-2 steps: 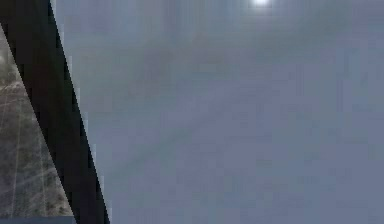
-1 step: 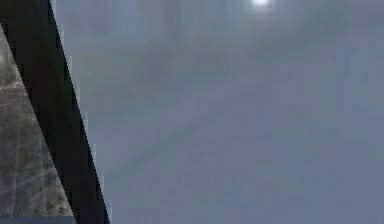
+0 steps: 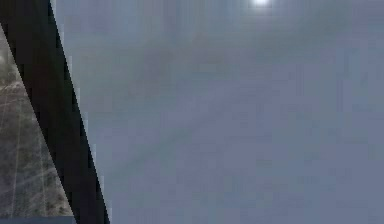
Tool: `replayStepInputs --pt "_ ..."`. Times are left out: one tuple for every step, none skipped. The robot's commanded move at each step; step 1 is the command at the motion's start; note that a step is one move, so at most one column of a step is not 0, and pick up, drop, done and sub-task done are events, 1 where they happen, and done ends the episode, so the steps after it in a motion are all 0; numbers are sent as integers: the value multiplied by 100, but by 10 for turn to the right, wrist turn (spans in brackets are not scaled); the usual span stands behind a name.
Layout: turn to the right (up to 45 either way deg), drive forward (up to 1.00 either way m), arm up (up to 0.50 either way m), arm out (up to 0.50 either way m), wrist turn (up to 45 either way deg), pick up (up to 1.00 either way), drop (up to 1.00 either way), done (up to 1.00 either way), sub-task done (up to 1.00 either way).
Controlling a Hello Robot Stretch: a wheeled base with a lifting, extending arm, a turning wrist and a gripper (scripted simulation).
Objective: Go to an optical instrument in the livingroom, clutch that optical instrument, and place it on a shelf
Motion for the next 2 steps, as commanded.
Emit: replayStepInputs --pt "0 0 36 0 0 0 0 0 0" --pt "0 0 0 0 -450 0 0 0 0"
